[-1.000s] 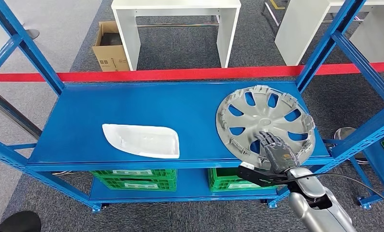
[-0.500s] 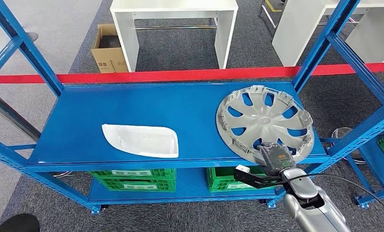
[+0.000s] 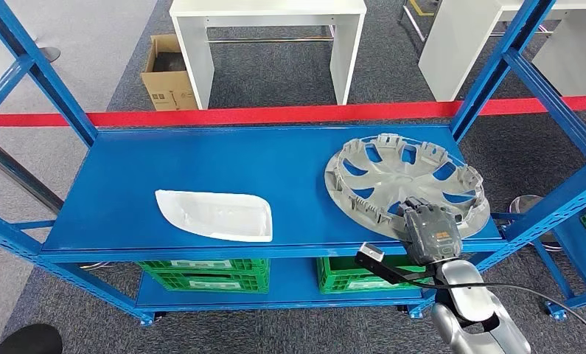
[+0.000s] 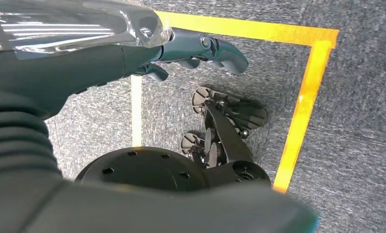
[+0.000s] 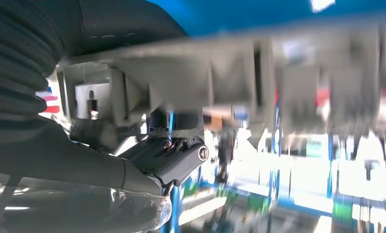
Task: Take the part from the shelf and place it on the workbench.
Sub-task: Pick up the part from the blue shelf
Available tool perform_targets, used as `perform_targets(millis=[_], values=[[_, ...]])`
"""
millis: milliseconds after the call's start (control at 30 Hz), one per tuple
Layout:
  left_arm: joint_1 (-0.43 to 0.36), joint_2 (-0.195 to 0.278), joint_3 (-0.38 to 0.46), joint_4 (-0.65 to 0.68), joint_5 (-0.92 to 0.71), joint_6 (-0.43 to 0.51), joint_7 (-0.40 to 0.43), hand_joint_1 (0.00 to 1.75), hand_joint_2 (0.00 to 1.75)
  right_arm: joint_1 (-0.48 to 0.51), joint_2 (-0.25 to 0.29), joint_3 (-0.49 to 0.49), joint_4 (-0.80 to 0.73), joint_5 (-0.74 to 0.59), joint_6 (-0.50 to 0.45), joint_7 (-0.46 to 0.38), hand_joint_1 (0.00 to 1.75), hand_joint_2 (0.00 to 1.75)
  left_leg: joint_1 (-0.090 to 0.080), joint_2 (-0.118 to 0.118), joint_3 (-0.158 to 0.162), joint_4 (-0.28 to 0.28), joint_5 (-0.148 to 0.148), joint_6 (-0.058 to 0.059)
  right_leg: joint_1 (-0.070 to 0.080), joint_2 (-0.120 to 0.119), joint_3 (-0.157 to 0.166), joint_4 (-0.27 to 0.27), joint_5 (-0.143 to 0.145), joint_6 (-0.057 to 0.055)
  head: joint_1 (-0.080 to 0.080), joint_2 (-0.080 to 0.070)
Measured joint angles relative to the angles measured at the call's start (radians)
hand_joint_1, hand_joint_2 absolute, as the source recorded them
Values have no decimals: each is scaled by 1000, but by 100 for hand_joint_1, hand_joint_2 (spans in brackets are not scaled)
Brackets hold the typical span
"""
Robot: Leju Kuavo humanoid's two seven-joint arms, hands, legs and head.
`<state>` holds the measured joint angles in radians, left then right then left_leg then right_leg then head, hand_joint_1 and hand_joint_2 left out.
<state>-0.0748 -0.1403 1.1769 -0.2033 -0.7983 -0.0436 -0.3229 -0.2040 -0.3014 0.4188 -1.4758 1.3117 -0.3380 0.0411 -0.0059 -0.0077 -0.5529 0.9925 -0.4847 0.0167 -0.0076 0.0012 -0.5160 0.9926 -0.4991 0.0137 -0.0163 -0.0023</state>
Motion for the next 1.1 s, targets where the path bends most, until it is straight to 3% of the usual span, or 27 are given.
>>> perform_targets(millis=[267, 467, 567, 667, 800, 967, 1100], values=[[1, -2, 5, 0, 10, 1, -23, 0, 175, 82, 61, -68, -172, -94, -127, -87, 175, 175, 0, 0, 0, -1, -2, -2, 0, 0, -1, 0, -2, 0, 0, 0], [0, -2, 12, 0, 6, -9, -13, 0, 175, 101, 108, -77, -232, -404, -99, -226, 175, 175, 0, 1, 0, -1, -2, -2, 0, 1, -1, 0, -2, 0, 0, 0], [0, -1, 10, 0, -17, -14, -15, 0, 175, 100, 128, -95, -248, -670, -7, -345, 175, 175, 0, 1, 0, -1, -2, -2, 0, 1, -1, 0, -2, 0, 0, 0], [-1, 1, 1, 0, -43, -12, -13, 0, 175, 93, 146, -118, -256, -932, 137, -484, 175, 175, 0, 1, 0, -1, -2, -2, 0, 1, -1, 0, -2, 0, 0, 0], [-2, 4, -4, 0, -45, -35, -59, 0, 175, 77, 169, -137, -278, -1186, 361, -623, 175, 175, 0, 0, 0, -1, -2, -2, 0, 0, -1, 0, -2, 0, 0, 0], [-7, 7, -5, 0, -27, -76, -107, 0, 175, 63, 193, -139, -329, -1341, 570, -667, 175, 175, 0, 0, 0, -1, -2, -2, 0, 0, -1, 0, -3, 0, 0, 0], [-10, 8, -5, 0, -27, -77, -107, 0, 175, 48, 209, -129, -364, -1370, 656, -669, 175, 175, 0, 0, 0, -1, -2, -2, 0, 0, 0, 0, -3, 0, 0, 0]])
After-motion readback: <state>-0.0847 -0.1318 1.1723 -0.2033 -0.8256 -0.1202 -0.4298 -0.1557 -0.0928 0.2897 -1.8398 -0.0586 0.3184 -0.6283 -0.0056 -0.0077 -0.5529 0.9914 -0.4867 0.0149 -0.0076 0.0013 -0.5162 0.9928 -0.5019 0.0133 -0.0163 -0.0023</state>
